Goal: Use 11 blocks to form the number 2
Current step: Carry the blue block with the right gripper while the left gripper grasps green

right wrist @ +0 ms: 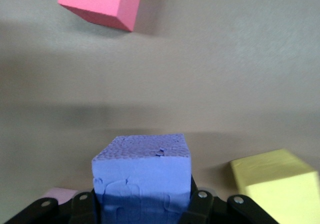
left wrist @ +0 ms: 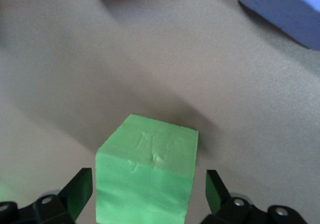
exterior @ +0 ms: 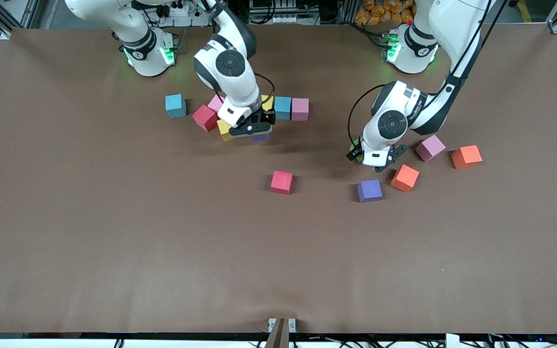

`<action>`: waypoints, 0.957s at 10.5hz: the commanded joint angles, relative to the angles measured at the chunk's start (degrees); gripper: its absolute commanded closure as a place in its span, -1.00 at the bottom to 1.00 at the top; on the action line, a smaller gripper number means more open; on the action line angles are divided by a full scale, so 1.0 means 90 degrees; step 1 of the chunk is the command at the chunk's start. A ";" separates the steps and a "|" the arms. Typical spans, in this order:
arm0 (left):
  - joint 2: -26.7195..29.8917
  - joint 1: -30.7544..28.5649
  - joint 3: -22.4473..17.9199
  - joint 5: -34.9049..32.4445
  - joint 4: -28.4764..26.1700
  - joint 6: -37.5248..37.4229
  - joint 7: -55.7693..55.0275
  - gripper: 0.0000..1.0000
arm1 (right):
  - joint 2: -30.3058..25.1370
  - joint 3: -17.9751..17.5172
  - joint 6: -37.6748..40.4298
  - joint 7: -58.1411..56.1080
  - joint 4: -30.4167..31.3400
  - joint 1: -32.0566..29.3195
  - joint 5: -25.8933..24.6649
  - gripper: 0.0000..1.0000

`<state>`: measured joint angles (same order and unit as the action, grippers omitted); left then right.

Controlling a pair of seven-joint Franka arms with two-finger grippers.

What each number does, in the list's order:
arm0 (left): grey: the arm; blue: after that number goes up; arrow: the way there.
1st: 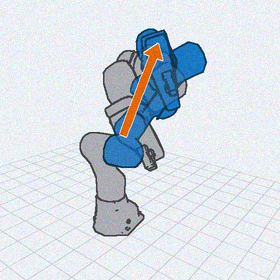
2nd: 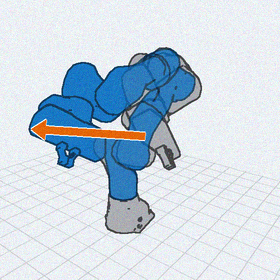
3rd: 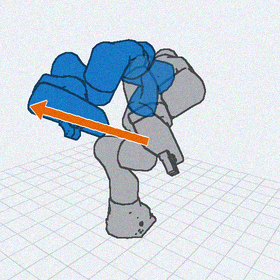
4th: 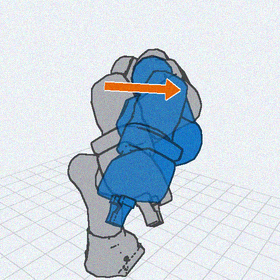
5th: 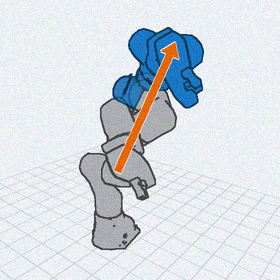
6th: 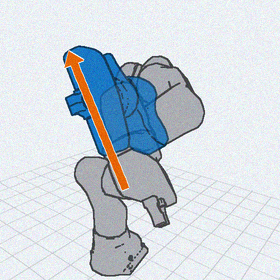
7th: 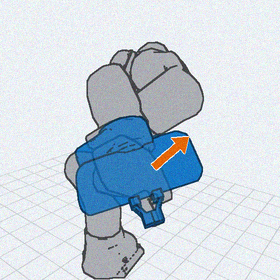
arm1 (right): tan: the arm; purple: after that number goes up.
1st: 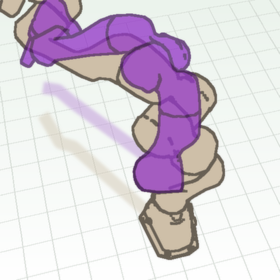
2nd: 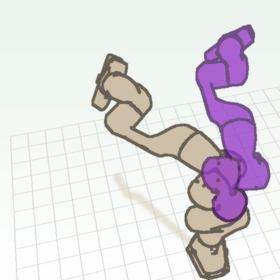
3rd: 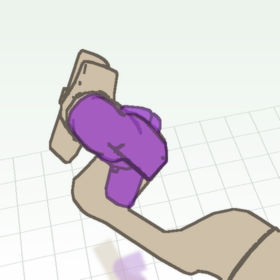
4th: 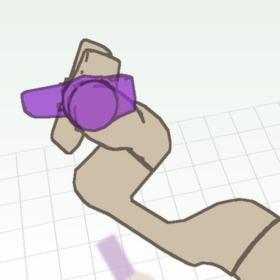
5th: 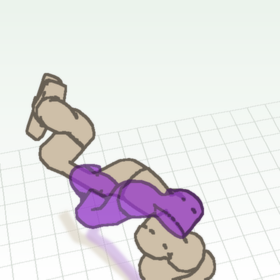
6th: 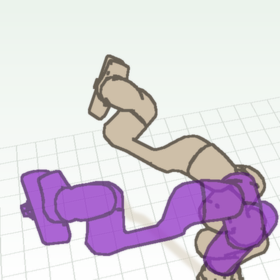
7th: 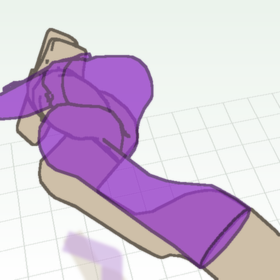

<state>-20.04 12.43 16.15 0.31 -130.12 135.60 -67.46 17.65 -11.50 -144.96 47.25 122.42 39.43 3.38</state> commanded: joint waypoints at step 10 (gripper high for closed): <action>0.0215 -0.0005 0.0032 -0.0083 0.0570 -0.0348 -0.0365 0.11 | 0.1437 0.0076 -0.0046 0.2064 -0.1737 0.0989 -0.0023 0.22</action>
<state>-19.27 12.17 16.17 0.31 -126.91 135.22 -68.79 28.49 -11.56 -145.70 64.22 109.79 46.84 3.34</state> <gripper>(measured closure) 0.392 0.427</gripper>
